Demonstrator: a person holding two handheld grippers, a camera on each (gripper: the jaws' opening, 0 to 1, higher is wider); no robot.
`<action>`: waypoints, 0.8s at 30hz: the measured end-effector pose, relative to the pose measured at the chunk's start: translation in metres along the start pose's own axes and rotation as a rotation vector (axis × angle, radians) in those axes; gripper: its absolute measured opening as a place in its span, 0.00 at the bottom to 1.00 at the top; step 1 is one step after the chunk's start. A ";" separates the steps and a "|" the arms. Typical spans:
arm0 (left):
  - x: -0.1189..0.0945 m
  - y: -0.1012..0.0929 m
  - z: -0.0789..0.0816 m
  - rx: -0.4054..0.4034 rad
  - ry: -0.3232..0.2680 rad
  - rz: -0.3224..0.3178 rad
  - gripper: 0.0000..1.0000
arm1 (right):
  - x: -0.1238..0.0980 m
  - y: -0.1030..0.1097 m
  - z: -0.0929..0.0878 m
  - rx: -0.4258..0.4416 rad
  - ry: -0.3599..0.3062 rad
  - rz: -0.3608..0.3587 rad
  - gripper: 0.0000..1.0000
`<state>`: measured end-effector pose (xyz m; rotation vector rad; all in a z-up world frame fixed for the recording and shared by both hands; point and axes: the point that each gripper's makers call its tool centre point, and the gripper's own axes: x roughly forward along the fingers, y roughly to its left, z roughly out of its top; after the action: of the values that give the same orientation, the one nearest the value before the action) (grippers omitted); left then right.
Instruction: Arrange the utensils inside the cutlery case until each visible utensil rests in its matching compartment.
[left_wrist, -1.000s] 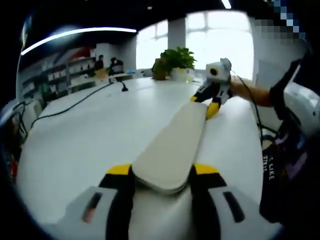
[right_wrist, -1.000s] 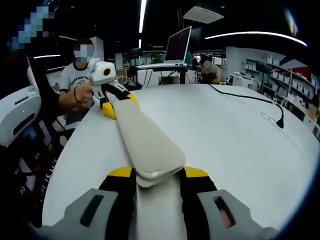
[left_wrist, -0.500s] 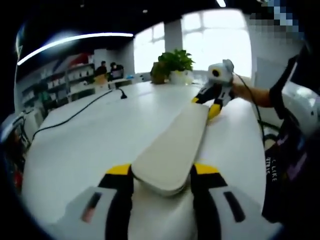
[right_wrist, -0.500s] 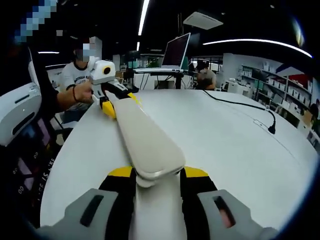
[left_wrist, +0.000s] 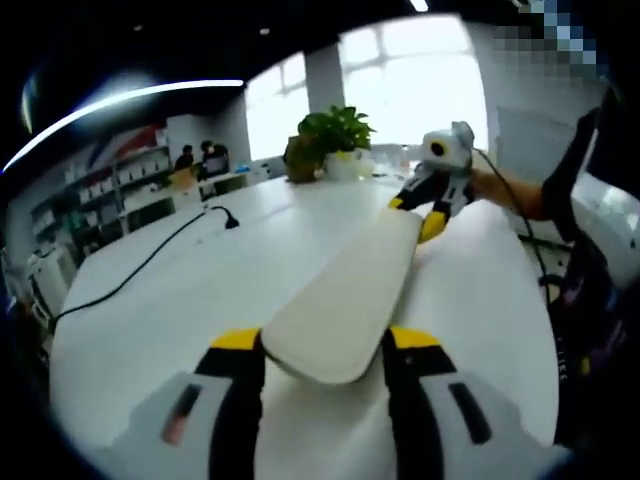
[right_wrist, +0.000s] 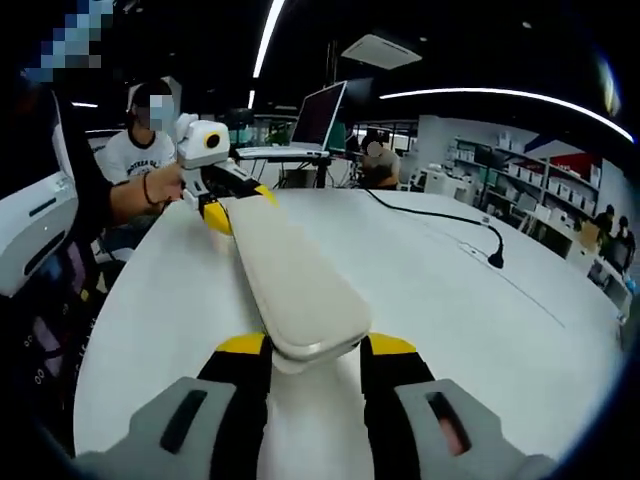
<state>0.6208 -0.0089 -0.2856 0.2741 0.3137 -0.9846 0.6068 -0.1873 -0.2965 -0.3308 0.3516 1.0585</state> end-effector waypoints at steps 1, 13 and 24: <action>0.004 0.001 0.002 0.001 -0.001 -0.006 0.50 | -0.002 -0.002 0.000 0.001 -0.002 -0.005 0.36; 0.045 0.009 0.009 0.003 0.012 -0.070 0.50 | -0.015 -0.031 -0.010 0.017 0.007 -0.075 0.36; 0.067 0.017 -0.002 -0.013 0.053 -0.088 0.50 | -0.008 -0.049 -0.028 0.039 0.044 -0.073 0.36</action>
<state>0.6700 -0.0510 -0.3111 0.2767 0.3827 -1.0629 0.6436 -0.2275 -0.3135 -0.3299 0.3966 0.9728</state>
